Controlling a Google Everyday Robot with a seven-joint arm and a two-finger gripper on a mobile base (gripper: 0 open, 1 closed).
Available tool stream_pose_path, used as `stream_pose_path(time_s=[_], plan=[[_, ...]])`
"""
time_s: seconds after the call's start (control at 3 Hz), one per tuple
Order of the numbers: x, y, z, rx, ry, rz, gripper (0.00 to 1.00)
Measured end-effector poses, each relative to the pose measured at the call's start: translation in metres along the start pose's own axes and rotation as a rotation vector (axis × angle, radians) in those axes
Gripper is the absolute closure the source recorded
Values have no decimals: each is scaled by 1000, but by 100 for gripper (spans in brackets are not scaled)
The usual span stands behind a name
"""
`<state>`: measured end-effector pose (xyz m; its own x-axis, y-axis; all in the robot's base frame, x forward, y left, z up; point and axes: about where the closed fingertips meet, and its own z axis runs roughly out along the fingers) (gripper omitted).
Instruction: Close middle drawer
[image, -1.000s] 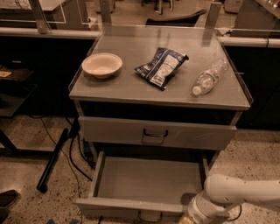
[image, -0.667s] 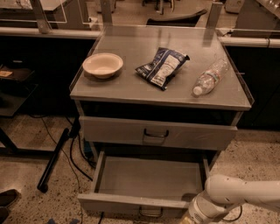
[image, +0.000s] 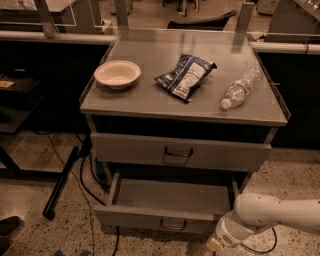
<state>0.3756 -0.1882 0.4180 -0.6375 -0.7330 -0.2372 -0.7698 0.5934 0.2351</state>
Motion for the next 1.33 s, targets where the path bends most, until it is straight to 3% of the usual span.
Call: stream_pose_path(time_s=[0.67, 1.0, 1.33], plan=[[-35, -49, -8, 106, -64, 33, 100], [-68, -81, -23, 171, -102, 21, 100], [-68, -82, -22, 171, -102, 21, 100]])
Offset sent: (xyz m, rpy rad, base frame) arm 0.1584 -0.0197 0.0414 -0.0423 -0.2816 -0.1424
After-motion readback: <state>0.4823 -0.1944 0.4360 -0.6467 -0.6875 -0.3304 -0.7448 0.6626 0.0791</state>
